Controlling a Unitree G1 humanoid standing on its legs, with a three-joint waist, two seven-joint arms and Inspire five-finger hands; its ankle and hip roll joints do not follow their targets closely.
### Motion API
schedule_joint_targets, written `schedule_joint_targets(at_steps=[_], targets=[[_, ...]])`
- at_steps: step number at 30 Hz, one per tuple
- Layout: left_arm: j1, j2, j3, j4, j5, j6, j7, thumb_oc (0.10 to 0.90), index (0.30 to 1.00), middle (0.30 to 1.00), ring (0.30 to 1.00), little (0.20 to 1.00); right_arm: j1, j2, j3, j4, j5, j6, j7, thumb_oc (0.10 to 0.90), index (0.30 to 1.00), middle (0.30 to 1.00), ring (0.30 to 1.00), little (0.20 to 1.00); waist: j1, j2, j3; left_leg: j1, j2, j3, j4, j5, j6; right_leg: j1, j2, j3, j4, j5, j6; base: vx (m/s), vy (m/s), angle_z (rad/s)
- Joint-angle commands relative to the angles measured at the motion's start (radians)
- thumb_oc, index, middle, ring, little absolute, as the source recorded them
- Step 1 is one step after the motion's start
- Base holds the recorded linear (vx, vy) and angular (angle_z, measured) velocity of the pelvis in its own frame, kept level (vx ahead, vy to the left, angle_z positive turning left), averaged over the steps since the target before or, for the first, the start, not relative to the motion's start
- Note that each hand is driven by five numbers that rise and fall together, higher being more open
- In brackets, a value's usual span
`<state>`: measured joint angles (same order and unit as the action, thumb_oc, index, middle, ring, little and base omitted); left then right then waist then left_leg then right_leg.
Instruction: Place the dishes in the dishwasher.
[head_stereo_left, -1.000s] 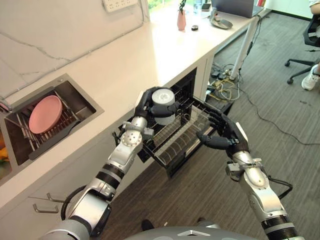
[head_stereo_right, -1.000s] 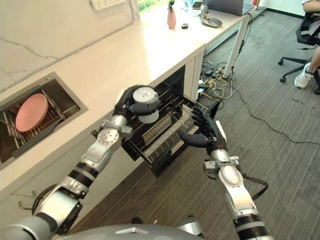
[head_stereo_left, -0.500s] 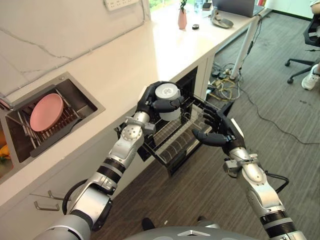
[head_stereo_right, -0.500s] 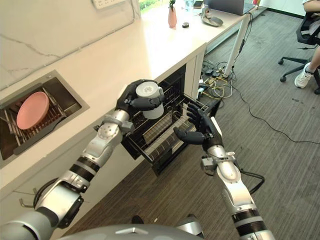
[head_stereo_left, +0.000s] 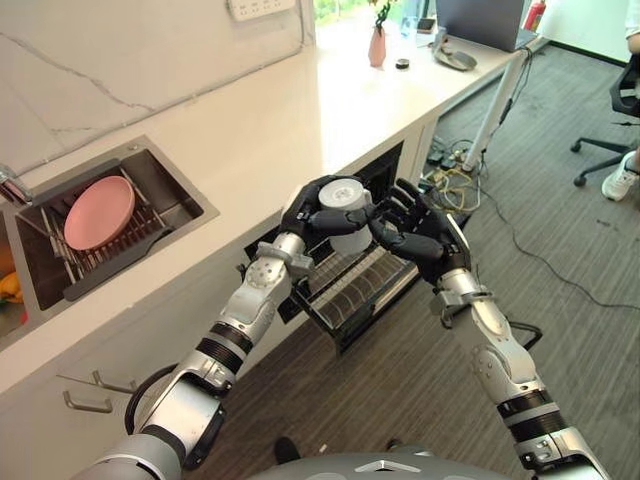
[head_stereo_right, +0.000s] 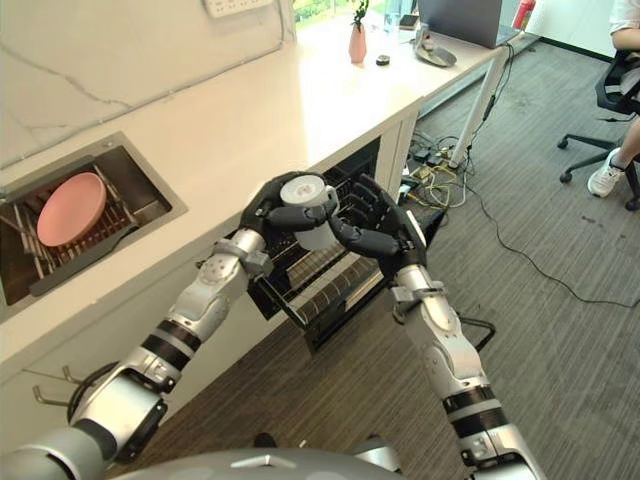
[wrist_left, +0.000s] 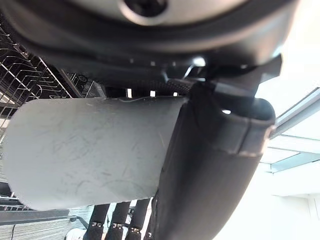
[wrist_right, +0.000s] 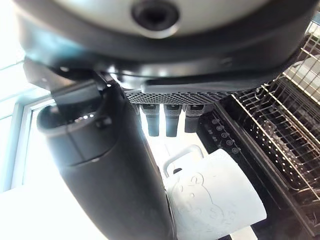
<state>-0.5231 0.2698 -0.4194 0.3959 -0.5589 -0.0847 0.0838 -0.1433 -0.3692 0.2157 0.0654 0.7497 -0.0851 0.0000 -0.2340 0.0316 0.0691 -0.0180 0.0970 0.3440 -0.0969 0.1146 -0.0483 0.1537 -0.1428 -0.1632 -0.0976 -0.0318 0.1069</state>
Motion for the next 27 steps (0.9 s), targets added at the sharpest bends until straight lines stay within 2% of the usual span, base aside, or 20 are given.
schedule_joint_targets(at_steps=[1,14,27], targets=[[-0.175,-0.008,0.013,0.002,-0.02,-0.09,-0.035,0.4,0.3,0.3,0.3,0.3,-0.148,-0.015,-0.016,-0.009,0.052,-0.048,0.054,0.8,0.9,0.9,0.9,0.9,0.038,-0.005,-0.054,0.117,0.099,0.032,0.01,-0.076,-0.108,-0.073,-0.05,-0.007,0.01,0.045,0.083,0.0,0.016,0.04],[-0.211,0.019,-0.007,0.004,0.052,-0.088,-0.06,0.4,0.3,0.3,0.3,0.3,-0.139,-0.086,0.02,0.017,0.034,0.011,0.109,0.8,0.9,0.9,0.9,0.9,0.045,-0.018,-0.057,0.114,0.097,0.025,0.01,-0.079,-0.111,-0.075,-0.052,-0.018,0.01,0.046,0.087,0.0,0.002,0.01],[-0.193,-0.006,-0.023,0.006,0.041,-0.074,-0.066,0.4,0.3,0.3,0.3,0.3,-0.2,-0.028,0.045,0.047,0.04,0.015,0.069,0.8,0.9,0.9,0.9,0.9,0.052,-0.016,-0.059,0.12,0.093,0.021,0.01,-0.084,-0.108,-0.07,-0.054,-0.023,0.01,0.044,0.085,0.0,0.0,0.0]])
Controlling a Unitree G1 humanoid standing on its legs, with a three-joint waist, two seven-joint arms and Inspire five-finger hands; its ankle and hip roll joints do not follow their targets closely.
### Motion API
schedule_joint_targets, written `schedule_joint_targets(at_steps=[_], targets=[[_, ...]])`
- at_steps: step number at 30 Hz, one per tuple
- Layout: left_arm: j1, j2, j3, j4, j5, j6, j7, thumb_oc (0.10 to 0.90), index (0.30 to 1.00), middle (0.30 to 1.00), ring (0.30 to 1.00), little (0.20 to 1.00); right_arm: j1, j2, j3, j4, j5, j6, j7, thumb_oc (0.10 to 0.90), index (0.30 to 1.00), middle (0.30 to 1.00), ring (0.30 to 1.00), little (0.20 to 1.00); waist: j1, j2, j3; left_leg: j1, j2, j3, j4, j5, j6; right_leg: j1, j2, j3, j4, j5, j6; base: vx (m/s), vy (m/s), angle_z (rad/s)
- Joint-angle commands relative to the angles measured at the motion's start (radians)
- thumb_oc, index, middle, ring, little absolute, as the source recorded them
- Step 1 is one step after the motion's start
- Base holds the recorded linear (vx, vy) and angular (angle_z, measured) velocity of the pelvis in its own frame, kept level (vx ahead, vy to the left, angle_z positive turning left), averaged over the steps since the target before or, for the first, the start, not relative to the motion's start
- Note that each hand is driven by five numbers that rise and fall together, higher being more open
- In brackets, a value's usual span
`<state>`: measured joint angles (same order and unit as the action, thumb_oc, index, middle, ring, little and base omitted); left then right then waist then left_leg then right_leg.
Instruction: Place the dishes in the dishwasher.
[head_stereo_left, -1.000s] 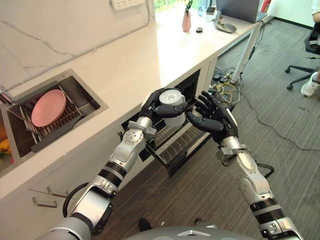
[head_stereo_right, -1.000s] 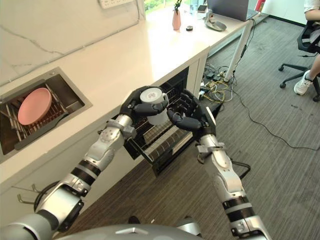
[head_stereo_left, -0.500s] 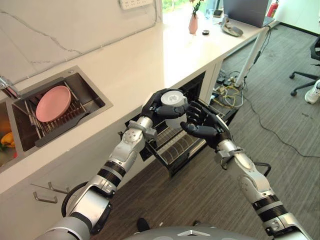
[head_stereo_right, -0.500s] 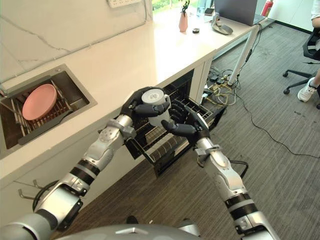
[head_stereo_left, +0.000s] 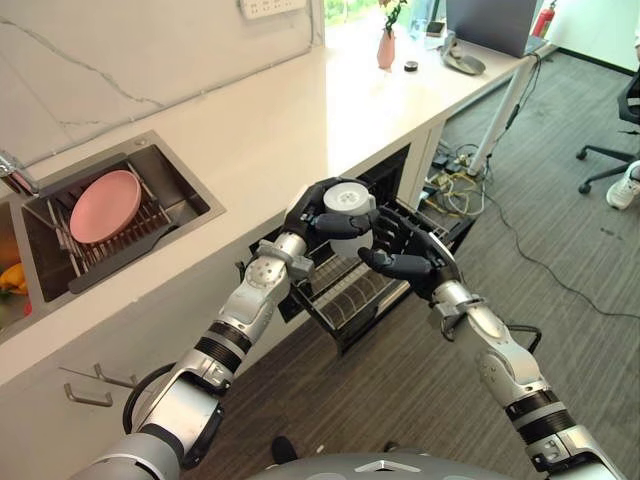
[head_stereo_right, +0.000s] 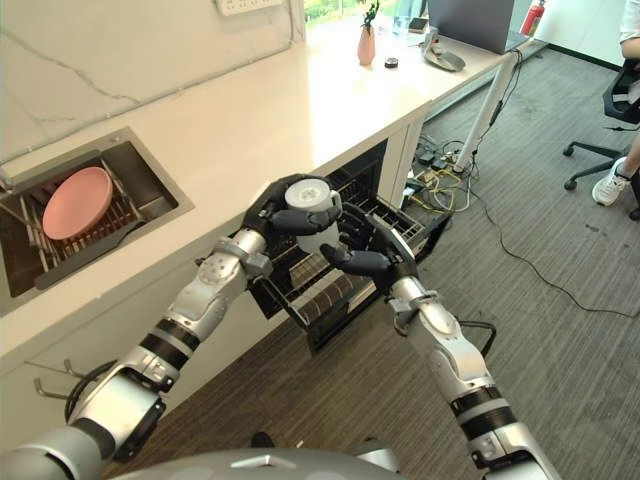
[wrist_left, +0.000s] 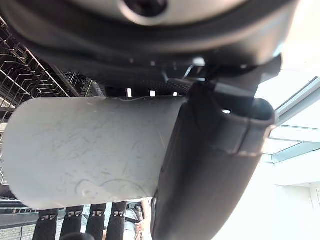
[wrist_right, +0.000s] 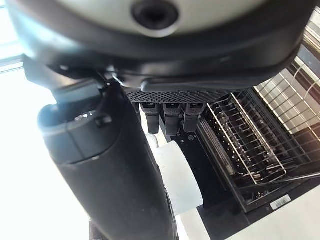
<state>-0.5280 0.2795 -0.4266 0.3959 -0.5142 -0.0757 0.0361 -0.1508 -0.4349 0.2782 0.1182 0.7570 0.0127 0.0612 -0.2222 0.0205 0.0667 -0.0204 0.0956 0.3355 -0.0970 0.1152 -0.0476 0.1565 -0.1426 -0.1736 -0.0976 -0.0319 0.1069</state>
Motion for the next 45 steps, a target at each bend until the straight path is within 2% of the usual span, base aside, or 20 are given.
schedule_joint_targets(at_steps=[1,6,12,13,14,15,16,19,21,22,33,41,45], targets=[[-0.184,-0.017,-0.018,0.003,-0.005,-0.079,-0.02,0.4,0.3,0.3,0.3,0.3,-0.195,0.048,-0.021,0.0,0.036,-0.086,-0.003,0.8,0.9,0.9,0.9,0.9,0.041,-0.004,-0.056,0.123,0.094,0.03,0.01,-0.085,-0.108,-0.071,-0.054,-0.013,0.01,0.044,0.084,0.0,0.0,0.0],[-0.172,-0.025,-0.028,0.004,-0.023,-0.068,-0.033,0.4,0.3,0.3,0.3,0.3,-0.23,0.074,-0.022,0.049,0.043,-0.09,-0.032,0.8,0.9,0.9,0.9,0.9,0.046,-0.005,-0.055,0.126,0.095,0.03,0.01,-0.088,-0.108,-0.069,-0.052,-0.012,0.01,0.041,0.083,0.0,0.0,0.0],[-0.174,-0.023,-0.046,0.0,-0.023,-0.06,-0.048,0.4,0.3,0.3,0.3,0.3,-0.269,0.06,-0.01,0.081,0.043,-0.081,-0.042,0.8,0.9,0.9,0.9,0.9,0.054,-0.008,-0.055,0.127,0.096,0.028,0.01,-0.087,-0.109,-0.067,-0.052,-0.015,0.01,0.04,0.081,0.0,-0.002,0.01],[-0.176,-0.023,-0.048,0.0,-0.021,-0.059,-0.047,0.4,0.3,0.3,0.3,0.3,-0.276,0.058,-0.009,0.083,0.04,-0.079,-0.046,0.584,0.575,0.575,0.575,0.575,0.054,-0.009,-0.055,0.126,0.096,0.026,0.01,-0.087,-0.109,-0.067,-0.052,-0.016,0.01,0.04,0.08,0.0,0.0,0.0],[-0.175,-0.024,-0.047,-0.002,-0.021,-0.06,-0.045,0.4,0.3,0.3,0.3,0.3,-0.281,0.056,-0.009,0.084,0.038,-0.079,-0.047,0.579,0.568,0.568,0.568,0.568,0.055,-0.009,-0.054,0.126,0.095,0.026,0.01,-0.087,-0.109,-0.067,-0.051,-0.017,0.01,0.04,0.081,0.0,0.0,0.0],[-0.174,-0.025,-0.046,-0.001,-0.024,-0.06,-0.044,0.4,0.3,0.3,0.3,0.3,-0.287,0.053,-0.01,0.089,0.034,-0.078,-0.048,0.662,0.693,0.693,0.693,0.693,0.056,-0.009,-0.054,0.126,0.095,0.024,0.01,-0.088,-0.109,-0.067,-0.051,-0.016,0.01,0.039,0.081,0.0,0.0,0.0],[-0.175,-0.027,-0.046,0.001,-0.025,-0.061,-0.041,0.4,0.3,0.3,0.3,0.3,-0.291,0.051,-0.009,0.094,0.033,-0.077,-0.049,0.8,0.9,0.9,0.9,0.9,0.057,-0.01,-0.054,0.125,0.095,0.024,0.01,-0.088,-0.109,-0.067,-0.052,-0.018,0.01,0.039,0.081,0.0,0.0,0.0],[-0.176,-0.027,-0.047,0.006,-0.031,-0.059,-0.043,0.4,0.3,0.3,0.3,0.3,-0.299,0.048,-0.003,0.102,0.032,-0.071,-0.045,0.8,0.9,0.9,0.9,0.9,0.058,-0.01,-0.052,0.123,0.095,0.021,0.01,-0.087,-0.109,-0.068,-0.051,-0.021,0.01,0.04,0.081,0.0,0.0,0.0],[-0.175,-0.023,-0.048,-0.001,-0.029,-0.059,-0.051,0.4,0.3,0.3,0.3,0.3,-0.296,0.041,0.0,0.103,0.027,-0.067,-0.037,0.513,0.469,0.469,0.469,0.469,0.059,-0.011,-0.052,0.123,0.094,0.02,0.01,-0.088,-0.109,-0.067,-0.051,-0.021,0.01,0.04,0.081,0.0,0.0,0.0],[-0.173,-0.022,-0.049,-0.008,-0.028,-0.058,-0.055,0.4,0.3,0.3,0.3,0.3,-0.293,0.039,0.0,0.101,0.025,-0.065,-0.033,0.4,0.3,0.3,0.3,0.3,0.059,-0.011,-0.052,0.123,0.094,0.018,0.01,-0.089,-0.108,-0.066,-0.051,-0.02,0.01,0.04,0.081,0.0,0.0,0.0],[-0.163,-0.031,-0.045,-0.014,-0.058,-0.053,-0.06,0.4,0.3,0.3,0.3,0.3,-0.275,0.065,-0.01,0.093,0.031,-0.072,-0.035,0.4,0.3,0.3,0.3,0.3,0.057,-0.011,-0.052,0.126,0.093,0.018,0.01,-0.092,-0.107,-0.066,-0.053,-0.019,0.01,0.039,0.08,0.0,0.0,0.0],[-0.133,-0.04,-0.024,-0.024,-0.045,-0.066,-0.01,0.4,0.3,0.3,0.3,0.3,-0.233,0.175,-0.101,0.035,-0.047,-0.171,-0.172,0.4,0.3,0.3,0.3,0.3,0.046,0.001,-0.05,0.134,0.089,0.019,0.01,-0.099,-0.101,-0.063,-0.057,-0.017,0.01,0.039,0.082,0.0,0.0,0.0],[-0.124,-0.044,-0.018,-0.03,-0.038,-0.072,0.018,0.4,0.3,0.3,0.3,0.3,-0.216,0.199,-0.116,0.012,-0.076,-0.194,-0.224,0.4,0.3,0.3,0.3,0.3,0.043,0.005,-0.05,0.136,0.088,0.019,0.01,-0.101,-0.1,-0.063,-0.058,-0.019,0.01,0.039,0.082,0.0,0.0,0.0]])
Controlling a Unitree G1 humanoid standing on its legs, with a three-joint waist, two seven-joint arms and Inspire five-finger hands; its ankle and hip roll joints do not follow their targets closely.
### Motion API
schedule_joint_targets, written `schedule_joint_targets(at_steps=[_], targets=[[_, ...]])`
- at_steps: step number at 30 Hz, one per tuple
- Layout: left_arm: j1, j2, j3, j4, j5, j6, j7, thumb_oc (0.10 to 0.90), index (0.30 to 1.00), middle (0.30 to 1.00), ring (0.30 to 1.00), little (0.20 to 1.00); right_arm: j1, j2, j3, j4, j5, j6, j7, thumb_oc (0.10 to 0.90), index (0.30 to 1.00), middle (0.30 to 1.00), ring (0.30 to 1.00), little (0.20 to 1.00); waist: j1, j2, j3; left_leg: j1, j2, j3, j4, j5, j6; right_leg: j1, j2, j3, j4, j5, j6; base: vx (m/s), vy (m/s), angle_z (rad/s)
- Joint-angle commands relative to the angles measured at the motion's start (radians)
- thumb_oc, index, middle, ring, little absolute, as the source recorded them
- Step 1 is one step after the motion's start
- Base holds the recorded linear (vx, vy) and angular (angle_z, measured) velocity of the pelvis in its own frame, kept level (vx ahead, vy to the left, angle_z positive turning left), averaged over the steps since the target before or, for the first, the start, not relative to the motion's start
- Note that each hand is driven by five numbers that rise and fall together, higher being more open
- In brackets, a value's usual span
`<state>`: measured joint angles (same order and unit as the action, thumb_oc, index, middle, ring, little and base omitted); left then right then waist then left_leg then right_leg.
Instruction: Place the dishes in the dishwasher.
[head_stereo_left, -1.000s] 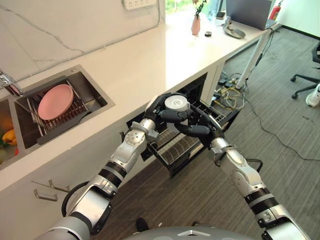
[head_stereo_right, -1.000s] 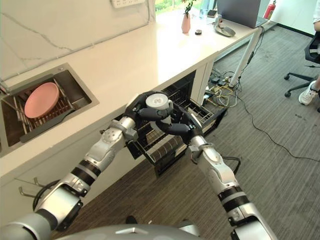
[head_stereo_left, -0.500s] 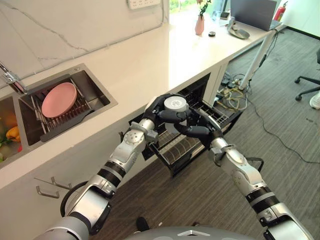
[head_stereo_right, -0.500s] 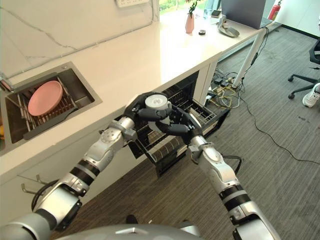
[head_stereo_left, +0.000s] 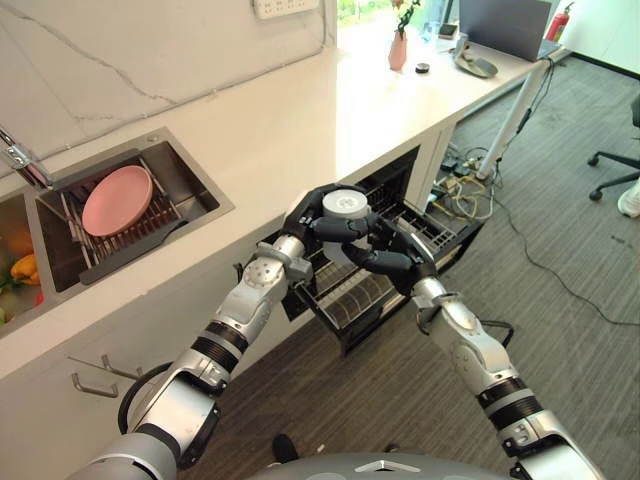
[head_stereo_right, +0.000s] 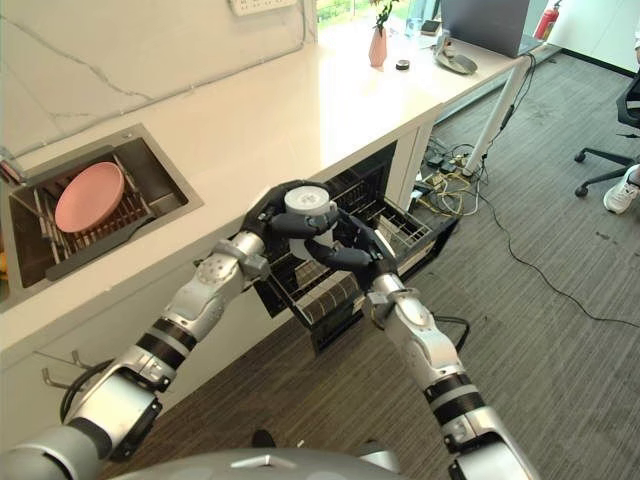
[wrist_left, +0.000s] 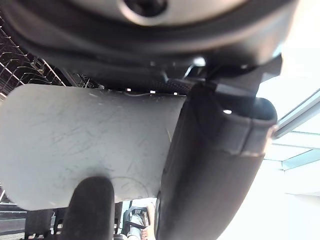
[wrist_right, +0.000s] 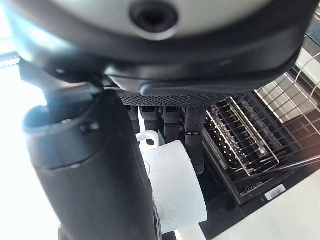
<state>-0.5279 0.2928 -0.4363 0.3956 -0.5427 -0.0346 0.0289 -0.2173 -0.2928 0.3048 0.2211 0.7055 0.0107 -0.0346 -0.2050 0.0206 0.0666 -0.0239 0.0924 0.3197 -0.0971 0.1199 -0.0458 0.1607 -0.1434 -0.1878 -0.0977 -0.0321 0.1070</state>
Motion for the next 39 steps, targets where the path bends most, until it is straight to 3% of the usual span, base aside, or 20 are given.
schedule_joint_targets(at_steps=[1,2,14,25,29,39], targets=[[-0.122,-0.06,-0.007,-0.034,-0.005,-0.115,0.037,0.533,0.5,0.5,0.5,0.5,-0.141,0.061,-0.148,-0.1,-0.043,-0.196,-0.15,0.4,0.3,0.3,0.3,0.3,0.025,0.007,-0.05,0.139,0.09,0.033,0.01,-0.107,-0.101,-0.067,-0.057,-0.005,0.01,0.038,0.081,0.0,0.0,0.0],[-0.116,-0.06,-0.006,-0.042,0.002,-0.12,0.058,0.8,0.9,0.9,0.9,0.9,-0.129,0.064,-0.158,-0.112,-0.079,-0.205,-0.19,0.4,0.3,0.3,0.3,0.3,0.024,0.009,-0.049,0.14,0.089,0.032,0.01,-0.108,-0.101,-0.065,-0.058,-0.006,0.01,0.038,0.082,0.0,0.0,0.0],[-0.045,0.01,0.029,-0.221,0.169,-0.156,0.137,0.8,0.9,0.9,0.9,0.9,-0.093,0.052,-0.245,-0.115,-0.307,-0.198,-0.422,0.4,0.3,0.3,0.3,0.3,0.05,0.01,-0.042,0.137,0.082,0.01,0.01,-0.114,-0.097,-0.05,-0.067,-0.031,0.01,0.032,0.083,0.0,0.0,0.04],[0.101,0.069,0.116,-0.401,0.165,-0.176,0.113,0.8,0.9,0.9,0.9,0.9,-0.107,0.045,-0.252,-0.072,-0.325,-0.175,-0.433,0.4,0.3,0.3,0.3,0.3,0.091,0.005,-0.04,0.119,0.069,-0.035,0.01,-0.115,-0.092,-0.036,-0.077,-0.057,0.01,0.03,0.08,-0.01,0.01,0.11],[0.288,0.092,0.154,-0.43,0.056,-0.127,0.005,0.8,0.9,0.9,0.9,0.9,-0.105,0.009,-0.27,-0.038,-0.375,-0.125,-0.392,0.4,0.3,0.3,0.3,0.3,0.126,-0.005,-0.027,0.104,0.066,-0.061,0.01,-0.112,-0.093,-0.028,-0.082,-0.08,0.01,0.029,0.076,-0.01,0.007,0.14],[0.669,0.118,0.182,-0.281,-0.169,0.018,-0.198,0.8,0.9,0.9,0.9,0.9,-0.078,-0.061,-0.312,0.066,-0.451,-0.067,-0.322,0.4,0.3,0.3,0.3,0.3,0.181,-0.007,-0.007,0.055,0.059,-0.115,0.01,-0.09,-0.095,-0.022,-0.087,-0.143,0.01,0.031,0.072,0.0,0.005,0.25]])
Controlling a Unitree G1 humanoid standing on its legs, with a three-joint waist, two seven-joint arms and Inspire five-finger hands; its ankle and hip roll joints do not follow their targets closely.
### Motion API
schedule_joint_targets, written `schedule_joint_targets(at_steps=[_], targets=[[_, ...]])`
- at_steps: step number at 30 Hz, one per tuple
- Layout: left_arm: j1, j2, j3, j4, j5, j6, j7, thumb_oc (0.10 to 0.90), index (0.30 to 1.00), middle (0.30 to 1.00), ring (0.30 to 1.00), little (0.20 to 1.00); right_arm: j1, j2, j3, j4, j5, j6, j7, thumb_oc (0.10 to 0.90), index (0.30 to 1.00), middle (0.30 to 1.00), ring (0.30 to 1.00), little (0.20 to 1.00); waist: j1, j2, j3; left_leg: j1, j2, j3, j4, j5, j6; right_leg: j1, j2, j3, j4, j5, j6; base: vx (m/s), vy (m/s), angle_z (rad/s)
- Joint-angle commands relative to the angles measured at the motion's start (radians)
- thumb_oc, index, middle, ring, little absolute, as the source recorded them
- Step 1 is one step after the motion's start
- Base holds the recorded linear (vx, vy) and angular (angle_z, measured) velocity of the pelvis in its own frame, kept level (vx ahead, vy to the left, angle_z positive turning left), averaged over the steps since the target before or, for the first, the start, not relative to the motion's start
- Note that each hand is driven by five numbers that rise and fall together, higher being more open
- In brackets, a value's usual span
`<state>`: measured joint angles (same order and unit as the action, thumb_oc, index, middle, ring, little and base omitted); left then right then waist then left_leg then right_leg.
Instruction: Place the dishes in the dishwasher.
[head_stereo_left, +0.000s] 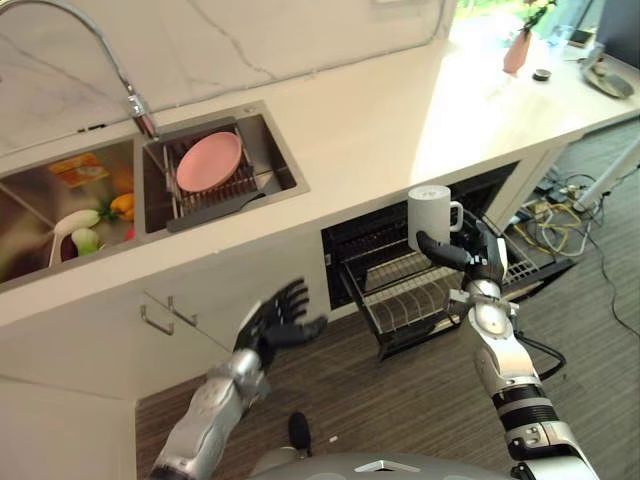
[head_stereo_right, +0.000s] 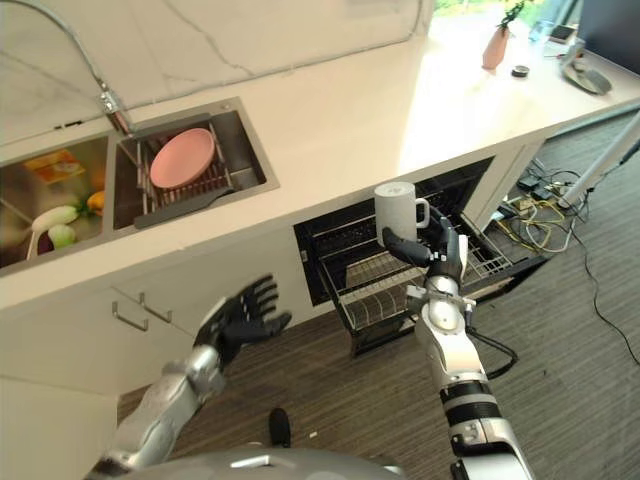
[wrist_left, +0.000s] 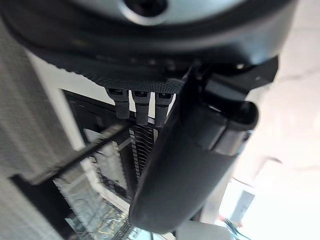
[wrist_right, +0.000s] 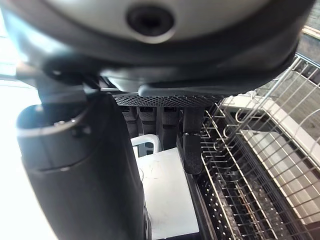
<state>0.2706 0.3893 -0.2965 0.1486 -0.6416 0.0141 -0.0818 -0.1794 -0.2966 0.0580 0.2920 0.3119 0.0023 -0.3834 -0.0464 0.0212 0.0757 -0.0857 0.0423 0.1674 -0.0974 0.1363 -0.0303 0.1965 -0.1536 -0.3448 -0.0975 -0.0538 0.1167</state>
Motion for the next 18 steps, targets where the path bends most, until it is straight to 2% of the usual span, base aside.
schedule_joint_targets(at_steps=[1,3,5,7,10,11,12,14,18], targets=[[-0.104,0.026,0.041,-0.012,-0.071,-0.028,-0.098,0.8,0.9,0.9,0.9,0.9,-0.121,-0.062,-0.062,0.016,-0.062,-0.054,0.032,0.4,0.3,0.3,0.3,0.3,0.026,-0.008,-0.014,0.112,0.108,0.033,0.01,-0.105,-0.11,-0.058,-0.078,0.01,0.01,0.054,0.063,-0.02,0.01,0.24],[-0.061,0.066,0.047,0.066,-0.003,-0.03,-0.107,0.8,0.9,0.9,0.9,0.9,-0.154,-0.082,-0.036,0.108,-0.068,-0.045,0.051,0.4,0.3,0.3,0.3,0.3,0.044,-0.006,-0.001,0.1,0.105,0.019,0.01,-0.101,-0.109,-0.059,-0.081,0.0,0.011,0.054,0.062,-0.02,0.018,0.25],[-0.054,0.074,0.049,0.096,0.027,-0.032,-0.102,0.8,0.9,0.9,0.9,0.9,-0.169,-0.087,-0.023,0.133,-0.067,-0.045,0.053,0.4,0.3,0.3,0.3,0.3,0.048,-0.005,0.003,0.093,0.103,0.016,0.01,-0.098,-0.109,-0.063,-0.082,-0.003,0.012,0.055,0.062,-0.01,0.017,0.17],[-0.059,0.079,0.054,0.19,0.124,-0.045,-0.078,0.8,0.9,0.9,0.9,0.9,-0.198,-0.096,0.0,0.19,-0.069,-0.042,0.056,0.4,0.3,0.3,0.3,0.3,0.057,-0.005,0.013,0.078,0.101,0.011,0.01,-0.092,-0.109,-0.073,-0.085,-0.008,0.014,0.056,0.063,-0.02,0.025,0.11],[-0.08,0.071,0.08,0.32,0.235,-0.057,-0.023,0.8,0.9,0.9,0.9,0.9,-0.23,-0.096,0.004,0.249,-0.053,-0.041,0.047,0.4,0.3,0.3,0.3,0.3,0.068,-0.005,0.027,0.047,0.096,0.0,0.01,-0.082,-0.112,-0.096,-0.087,-0.019,0.016,0.059,0.064,-0.02,0.032,0.07],[-0.091,0.053,0.092,0.41,0.293,-0.065,0.014,0.8,0.9,0.9,0.9,0.9,-0.252,-0.091,0.0,0.293,-0.037,-0.042,0.032,0.4,0.3,0.3,0.3,0.3,0.076,-0.004,0.038,0.026,0.094,-0.007,0.01,-0.077,-0.114,-0.112,-0.088,-0.023,0.016,0.062,0.064,-0.01,0.031,0.14],[-0.092,0.052,0.092,0.411,0.293,-0.066,0.014,0.8,0.9,0.9,0.9,0.9,-0.253,-0.092,0.0,0.294,-0.037,-0.043,0.032,0.4,0.3,0.3,0.3,0.3,0.076,-0.004,0.038,0.025,0.094,-0.007,0.01,-0.077,-0.114,-0.113,-0.088,-0.023,0.016,0.062,0.064,-0.02,0.031,0.17],[-0.113,0.024,0.103,0.541,0.362,-0.071,0.052,0.8,0.9,0.9,0.9,0.9,-0.28,-0.078,-0.002,0.349,-0.013,-0.04,0.02,0.4,0.3,0.3,0.3,0.3,0.083,-0.003,0.054,-0.001,0.093,-0.01,0.01,-0.07,-0.115,-0.136,-0.091,-0.027,0.015,0.066,0.065,-0.02,0.031,0.15],[-0.116,0.017,0.103,0.574,0.384,-0.074,0.069,0.8,0.9,0.9,0.9,0.9,-0.296,-0.076,0.0,0.375,-0.003,-0.036,0.017,0.4,0.3,0.3,0.3,0.3,0.086,-0.001,0.059,-0.015,0.092,-0.013,0.01,-0.067,-0.116,-0.147,-0.093,-0.026,0.014,0.069,0.066,-0.01,0.01,0.15]])
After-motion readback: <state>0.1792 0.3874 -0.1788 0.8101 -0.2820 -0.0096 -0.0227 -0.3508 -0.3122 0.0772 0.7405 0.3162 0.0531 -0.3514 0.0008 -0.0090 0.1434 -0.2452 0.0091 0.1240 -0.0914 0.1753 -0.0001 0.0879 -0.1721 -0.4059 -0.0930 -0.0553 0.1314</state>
